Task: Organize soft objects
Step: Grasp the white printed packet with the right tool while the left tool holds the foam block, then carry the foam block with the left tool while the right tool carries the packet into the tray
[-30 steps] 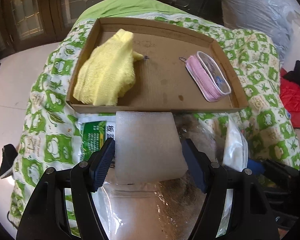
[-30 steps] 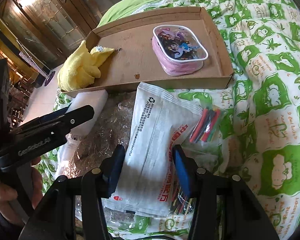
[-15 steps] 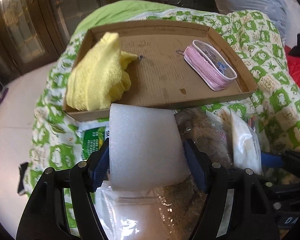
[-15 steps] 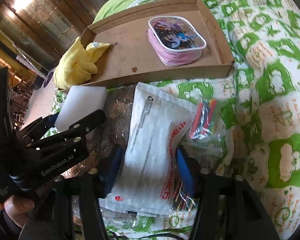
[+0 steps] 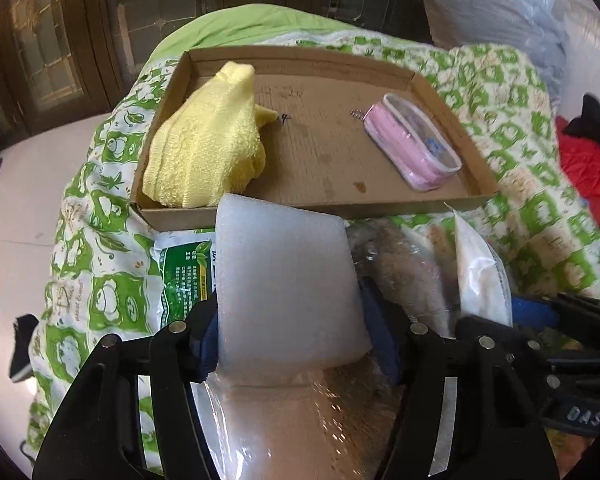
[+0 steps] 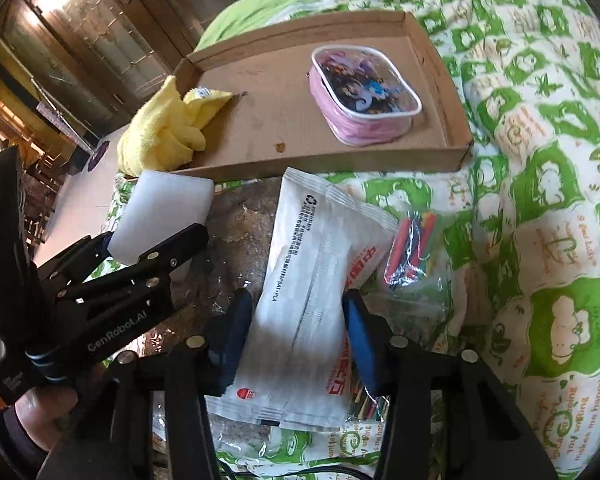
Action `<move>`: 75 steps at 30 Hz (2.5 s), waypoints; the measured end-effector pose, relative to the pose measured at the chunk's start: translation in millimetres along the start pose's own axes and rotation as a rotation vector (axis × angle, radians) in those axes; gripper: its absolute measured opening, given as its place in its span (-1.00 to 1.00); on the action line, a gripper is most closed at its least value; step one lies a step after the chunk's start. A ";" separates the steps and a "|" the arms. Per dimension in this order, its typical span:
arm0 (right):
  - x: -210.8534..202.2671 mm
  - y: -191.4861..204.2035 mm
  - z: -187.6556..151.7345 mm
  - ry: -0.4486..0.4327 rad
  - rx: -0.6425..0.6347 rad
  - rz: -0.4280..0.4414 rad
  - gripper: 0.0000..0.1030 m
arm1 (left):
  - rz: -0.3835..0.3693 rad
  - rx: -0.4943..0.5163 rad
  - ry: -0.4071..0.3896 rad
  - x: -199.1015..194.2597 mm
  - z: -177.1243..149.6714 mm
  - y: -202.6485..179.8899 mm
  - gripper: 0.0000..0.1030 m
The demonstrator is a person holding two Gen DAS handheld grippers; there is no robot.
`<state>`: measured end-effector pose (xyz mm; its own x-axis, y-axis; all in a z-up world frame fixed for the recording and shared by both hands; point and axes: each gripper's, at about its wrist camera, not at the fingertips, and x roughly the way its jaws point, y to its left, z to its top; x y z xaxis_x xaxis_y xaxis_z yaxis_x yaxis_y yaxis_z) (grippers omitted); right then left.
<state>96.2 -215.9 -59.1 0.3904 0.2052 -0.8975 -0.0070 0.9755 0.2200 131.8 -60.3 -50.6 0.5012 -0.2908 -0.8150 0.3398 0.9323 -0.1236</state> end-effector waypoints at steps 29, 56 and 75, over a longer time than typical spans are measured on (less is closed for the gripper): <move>-19.3 -9.6 -0.3 -0.103 -0.030 -0.065 -0.10 | -0.042 -0.034 -0.056 -34.9 -17.3 -7.4 0.20; -5.5 -71.0 95.4 -0.056 -0.065 -0.229 -0.10 | -0.034 -0.014 -0.063 -34.5 -14.1 -12.4 0.20; 48.7 -52.8 153.1 -0.105 -0.232 -0.193 -0.10 | -0.031 0.036 0.007 18.2 74.3 -36.1 0.20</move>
<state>256.5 -269.6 -55.9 0.4980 0.0167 -0.8670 -0.1288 0.9901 -0.0549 187.8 -115.3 -18.9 0.4849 -0.3177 -0.8149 0.3837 0.9145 -0.1282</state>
